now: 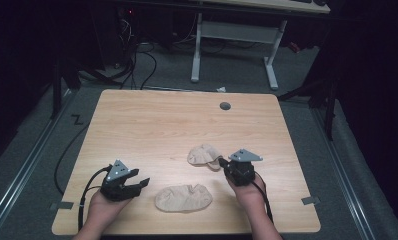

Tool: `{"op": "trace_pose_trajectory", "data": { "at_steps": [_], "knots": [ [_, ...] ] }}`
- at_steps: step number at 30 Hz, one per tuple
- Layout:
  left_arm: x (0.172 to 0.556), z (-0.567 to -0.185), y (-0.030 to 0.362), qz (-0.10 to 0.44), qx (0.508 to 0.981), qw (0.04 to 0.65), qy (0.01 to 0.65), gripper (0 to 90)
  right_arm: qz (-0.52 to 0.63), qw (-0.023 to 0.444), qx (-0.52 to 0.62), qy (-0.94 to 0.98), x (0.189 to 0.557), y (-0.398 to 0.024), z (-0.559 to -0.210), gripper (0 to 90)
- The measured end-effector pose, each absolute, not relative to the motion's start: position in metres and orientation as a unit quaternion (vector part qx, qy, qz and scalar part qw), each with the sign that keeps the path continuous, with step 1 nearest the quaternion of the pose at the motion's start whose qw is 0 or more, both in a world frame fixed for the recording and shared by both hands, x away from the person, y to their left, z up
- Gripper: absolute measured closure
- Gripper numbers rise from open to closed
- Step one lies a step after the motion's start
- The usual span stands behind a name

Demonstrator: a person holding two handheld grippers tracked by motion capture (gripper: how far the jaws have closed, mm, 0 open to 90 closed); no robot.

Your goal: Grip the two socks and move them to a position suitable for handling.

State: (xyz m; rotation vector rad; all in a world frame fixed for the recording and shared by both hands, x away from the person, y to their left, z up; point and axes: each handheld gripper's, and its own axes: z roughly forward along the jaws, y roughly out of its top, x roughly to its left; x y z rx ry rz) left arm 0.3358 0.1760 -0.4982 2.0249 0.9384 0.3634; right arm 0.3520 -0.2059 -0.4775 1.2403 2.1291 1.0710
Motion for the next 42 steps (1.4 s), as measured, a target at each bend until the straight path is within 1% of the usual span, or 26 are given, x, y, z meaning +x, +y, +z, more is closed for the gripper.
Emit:
{"op": "trace_pose_trajectory", "data": {
  "at_steps": [6,12,14,22,23,26,29,31,37,41,42],
  "knots": [
    [0.333,-0.499,0.173,0.147,0.817,0.422,0.364,43.8,0.345,0.259,0.477,0.766,0.388,-0.205,-0.480,89.7],
    [0.335,-0.500,0.174,0.150,0.820,0.418,0.361,43.9,0.295,0.257,0.493,0.777,0.409,-0.209,-0.497,89.9],
    [0.336,-0.501,0.175,0.147,0.820,0.418,0.363,43.9,0.288,0.242,0.488,0.788,0.410,-0.205,-0.503,89.9],
    [0.337,-0.501,0.175,0.140,0.818,0.421,0.367,43.9,0.286,0.226,0.451,0.814,0.401,-0.173,-0.514,89.6],
    [0.336,-0.501,0.175,0.140,0.818,0.420,0.367,43.9,0.284,0.233,0.451,0.814,0.401,-0.171,-0.514,89.1],
    [0.335,-0.500,0.175,0.142,0.820,0.418,0.363,43.9,0.298,0.248,0.454,0.802,0.400,-0.168,-0.503,82.8],
    [0.337,-0.500,0.176,0.143,0.818,0.420,0.367,43.9,0.324,0.241,0.441,0.801,0.401,-0.157,-0.489,81.0],
    [0.338,-0.500,0.177,0.142,0.817,0.419,0.369,43.9,0.332,0.230,0.430,0.807,0.403,-0.144,-0.484,78.2],
    [0.336,-0.500,0.178,0.140,0.818,0.420,0.368,43.9,0.334,0.187,0.431,0.817,0.427,-0.111,-0.496,70.5],
    [0.334,-0.499,0.179,0.139,0.818,0.420,0.367,43.9,0.309,0.177,0.440,0.824,0.441,-0.099,-0.508,57.8],
    [0.335,-0.499,0.179,0.139,0.818,0.420,0.367,43.9,0.302,0.183,0.441,0.825,0.441,-0.097,-0.510,55.5]
  ]
}}
